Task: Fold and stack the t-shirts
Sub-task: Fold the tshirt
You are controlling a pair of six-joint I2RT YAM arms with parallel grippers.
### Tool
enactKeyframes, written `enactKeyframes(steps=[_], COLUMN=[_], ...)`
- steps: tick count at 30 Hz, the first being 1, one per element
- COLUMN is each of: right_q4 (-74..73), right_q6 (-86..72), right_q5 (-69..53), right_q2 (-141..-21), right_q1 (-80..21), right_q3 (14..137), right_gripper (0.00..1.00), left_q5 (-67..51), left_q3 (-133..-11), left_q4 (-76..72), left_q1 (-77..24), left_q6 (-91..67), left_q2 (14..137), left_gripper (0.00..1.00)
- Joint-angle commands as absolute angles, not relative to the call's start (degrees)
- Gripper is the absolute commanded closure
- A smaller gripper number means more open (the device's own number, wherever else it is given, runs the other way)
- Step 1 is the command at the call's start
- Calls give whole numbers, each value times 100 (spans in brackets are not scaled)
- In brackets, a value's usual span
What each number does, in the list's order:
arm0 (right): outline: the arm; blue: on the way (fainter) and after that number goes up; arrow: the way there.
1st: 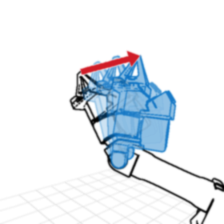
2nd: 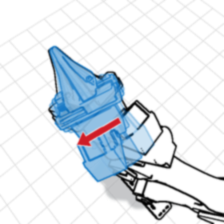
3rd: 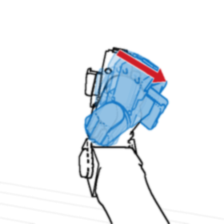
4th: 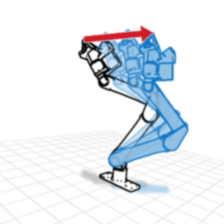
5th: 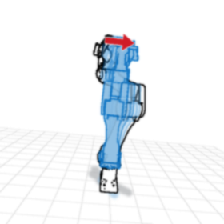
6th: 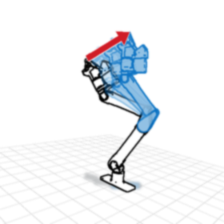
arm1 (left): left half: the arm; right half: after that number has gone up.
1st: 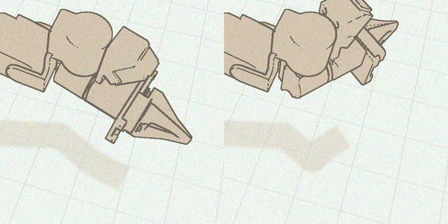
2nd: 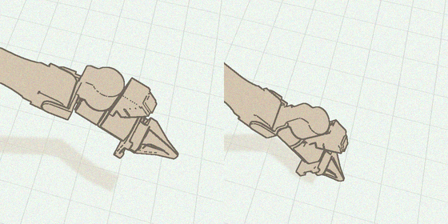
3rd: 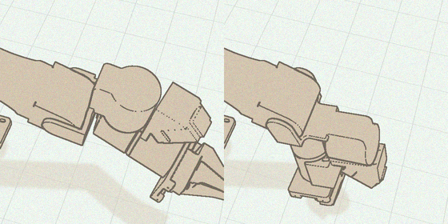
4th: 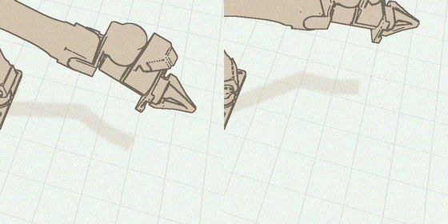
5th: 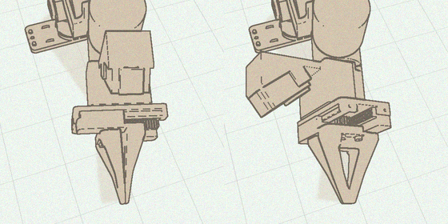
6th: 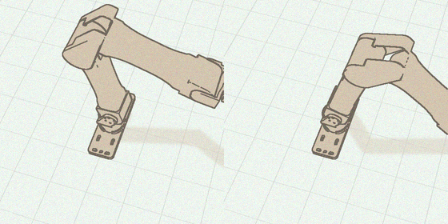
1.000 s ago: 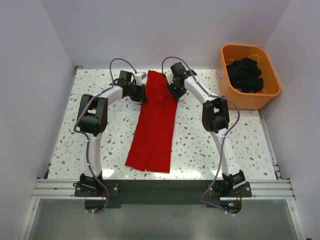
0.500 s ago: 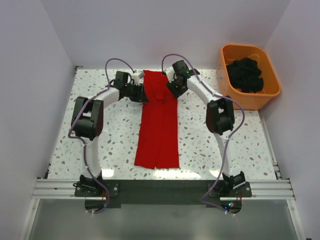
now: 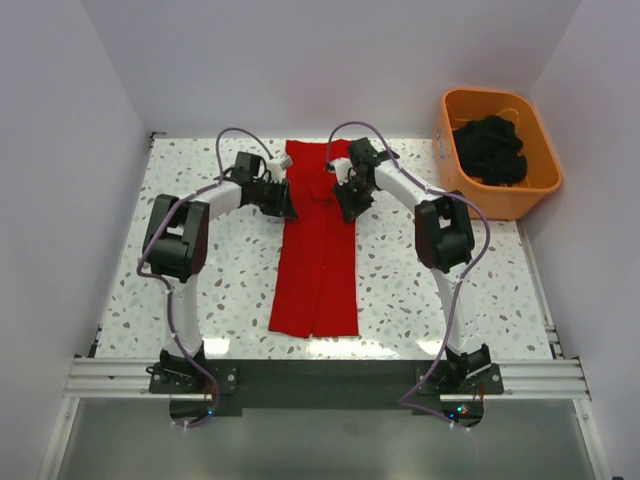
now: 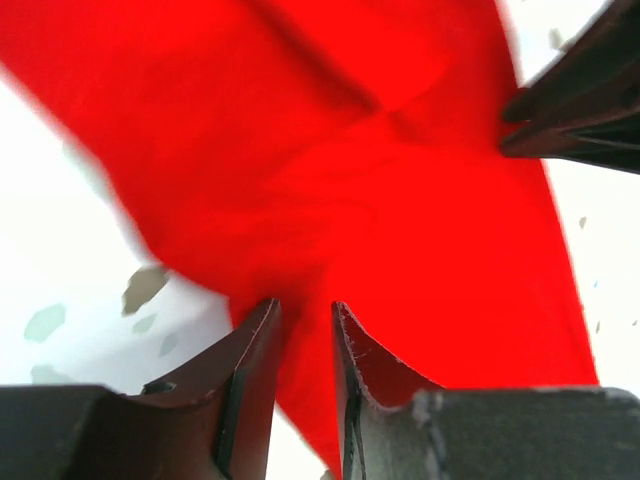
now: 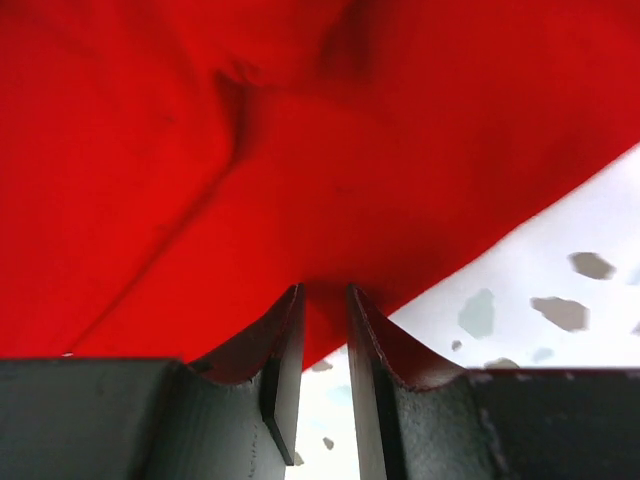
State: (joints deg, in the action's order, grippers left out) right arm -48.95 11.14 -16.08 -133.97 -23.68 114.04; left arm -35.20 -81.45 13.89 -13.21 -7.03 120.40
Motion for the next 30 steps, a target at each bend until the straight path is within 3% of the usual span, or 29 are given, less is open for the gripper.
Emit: enactKeyframes(steps=[1, 5, 11, 19, 22, 25, 30], right_q4=[-4992, -5089, -4888, -4930, -4957, -4966, -4966], right_q6=[1133, 1266, 1301, 1362, 1389, 1520, 2458], right_q5=[-1425, -739, -702, -878, -1492, -2152, -2592], right_q2=[-13561, -13781, -13430, -13246, -13000, -12447, -11024], right_q1=[-2391, -2312, -2241, -2294, -2294, -2294, -2294], right_q3=[11312, 11233, 10803, 10854, 10925, 10812, 10004], right_gripper=[73, 78, 79, 79, 73, 57, 48], left_q5=[-3043, -2751, -2399, -3242, -3760, -4113, -4481], left_q3=[-8051, -7797, -7691, -7340, -7251, -7094, -6445], left_q4=[1635, 1670, 1679, 1056, 854, 817, 1500], left_q1=[-1213, -1178, -1064, -1028, -1037, -1028, -1028], left_q6=[-905, -940, -1028, -1222, -1038, -555, 1657], left_q2=[12155, 12050, 11971, 11454, 11137, 10638, 9468], left_gripper=[69, 69, 71, 65, 60, 52, 45])
